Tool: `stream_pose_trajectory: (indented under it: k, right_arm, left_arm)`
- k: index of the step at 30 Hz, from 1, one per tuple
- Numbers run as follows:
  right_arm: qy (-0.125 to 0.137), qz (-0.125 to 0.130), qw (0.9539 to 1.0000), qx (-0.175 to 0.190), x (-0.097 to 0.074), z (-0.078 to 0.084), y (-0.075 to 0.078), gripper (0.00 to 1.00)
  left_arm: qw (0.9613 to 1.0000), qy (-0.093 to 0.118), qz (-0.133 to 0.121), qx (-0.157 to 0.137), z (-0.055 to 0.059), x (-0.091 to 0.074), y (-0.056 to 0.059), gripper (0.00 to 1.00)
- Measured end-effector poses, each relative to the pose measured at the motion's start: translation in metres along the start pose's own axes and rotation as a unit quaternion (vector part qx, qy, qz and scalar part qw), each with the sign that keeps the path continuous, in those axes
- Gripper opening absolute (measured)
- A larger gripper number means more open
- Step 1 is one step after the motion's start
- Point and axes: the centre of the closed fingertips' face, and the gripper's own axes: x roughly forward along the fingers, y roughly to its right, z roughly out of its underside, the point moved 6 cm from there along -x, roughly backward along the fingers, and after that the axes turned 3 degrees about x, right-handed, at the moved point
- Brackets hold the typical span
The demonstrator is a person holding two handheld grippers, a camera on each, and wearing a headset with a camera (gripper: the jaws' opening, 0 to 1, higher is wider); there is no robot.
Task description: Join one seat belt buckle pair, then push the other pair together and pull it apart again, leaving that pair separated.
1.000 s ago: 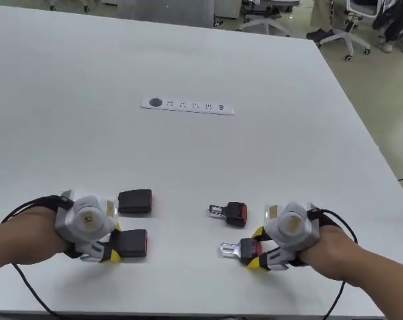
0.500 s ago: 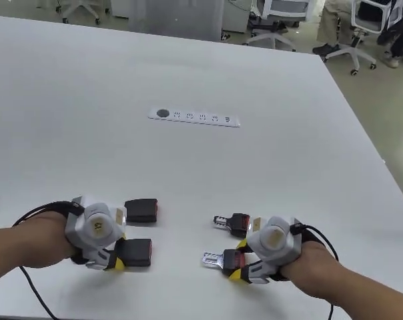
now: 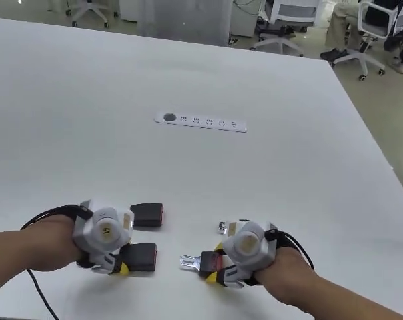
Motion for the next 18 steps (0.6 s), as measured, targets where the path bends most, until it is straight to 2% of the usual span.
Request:
stream_pose_trajectory:
  k: [8,13,18]
  right_arm:
    - [0.016,0.002,0.9999,-0.006,0.015,-0.020,-0.002,0.36]
    - [0.017,-0.005,0.9997,-0.018,0.019,-0.027,-0.007,0.36]
    - [0.021,-0.001,0.9997,-0.013,0.021,-0.030,-0.006,0.36]
  left_arm:
    - [0.9999,-0.008,0.001,0.009,-0.001,0.001,0.001,0.32]
    - [0.9998,-0.012,0.006,0.012,-0.002,0.001,0.000,0.32]
    - [0.9998,-0.017,0.007,0.011,-0.003,0.001,0.000,0.32]
